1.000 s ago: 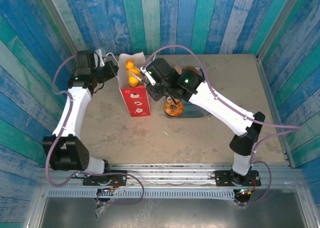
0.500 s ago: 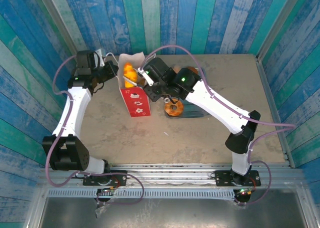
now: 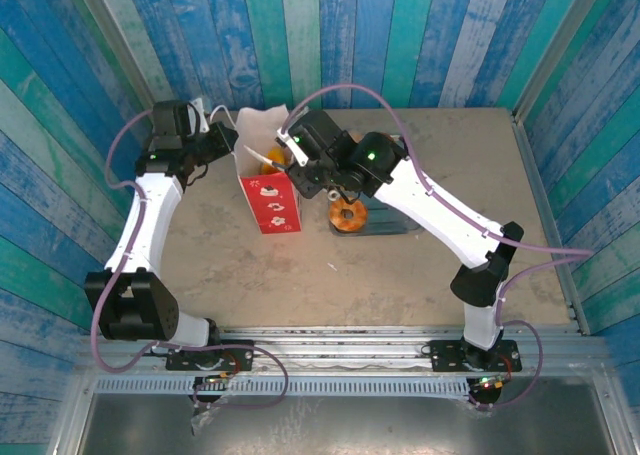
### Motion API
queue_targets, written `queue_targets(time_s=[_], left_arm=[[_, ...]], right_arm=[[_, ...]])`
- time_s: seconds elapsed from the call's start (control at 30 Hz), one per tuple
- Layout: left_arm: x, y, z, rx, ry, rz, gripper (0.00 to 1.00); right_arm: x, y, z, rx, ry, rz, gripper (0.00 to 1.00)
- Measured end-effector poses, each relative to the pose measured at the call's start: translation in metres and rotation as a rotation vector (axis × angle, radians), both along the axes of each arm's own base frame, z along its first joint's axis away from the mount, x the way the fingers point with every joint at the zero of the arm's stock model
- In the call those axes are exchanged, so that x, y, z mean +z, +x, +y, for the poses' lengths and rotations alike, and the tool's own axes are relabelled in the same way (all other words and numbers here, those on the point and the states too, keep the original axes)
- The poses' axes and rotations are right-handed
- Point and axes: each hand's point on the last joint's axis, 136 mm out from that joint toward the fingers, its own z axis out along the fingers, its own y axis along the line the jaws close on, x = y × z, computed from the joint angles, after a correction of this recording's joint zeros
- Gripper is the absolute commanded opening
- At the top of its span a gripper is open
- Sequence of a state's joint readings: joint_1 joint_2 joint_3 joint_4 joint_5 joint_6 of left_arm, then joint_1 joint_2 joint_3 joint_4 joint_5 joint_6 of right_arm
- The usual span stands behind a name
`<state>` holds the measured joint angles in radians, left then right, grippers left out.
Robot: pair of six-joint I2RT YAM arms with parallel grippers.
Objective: Place the fake bread into the paper bag
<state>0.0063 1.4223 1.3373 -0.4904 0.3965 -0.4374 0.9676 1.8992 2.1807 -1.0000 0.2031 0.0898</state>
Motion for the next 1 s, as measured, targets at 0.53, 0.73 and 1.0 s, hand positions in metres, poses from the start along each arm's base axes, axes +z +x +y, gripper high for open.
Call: queue_targets(time_s=[0.53,0.73,1.0], left_arm=[[0.010,0.001,0.012,0.051,0.062,-0.031,0.87],[0.041,-0.021,0.018,0.084,0.082,-0.117,1.00],[0.071,-0.077,0.027,0.142,0.100,-0.259,0.94]], right_arm=[[0.066,-0.014,-0.031,-0.030,0.139,-0.064,0.53],[0.087,-0.018,-0.084,-0.114,0.219,-0.053,0.53],[0.043,-0.009,-0.158,-0.300,0.237,0.077,0.52]])
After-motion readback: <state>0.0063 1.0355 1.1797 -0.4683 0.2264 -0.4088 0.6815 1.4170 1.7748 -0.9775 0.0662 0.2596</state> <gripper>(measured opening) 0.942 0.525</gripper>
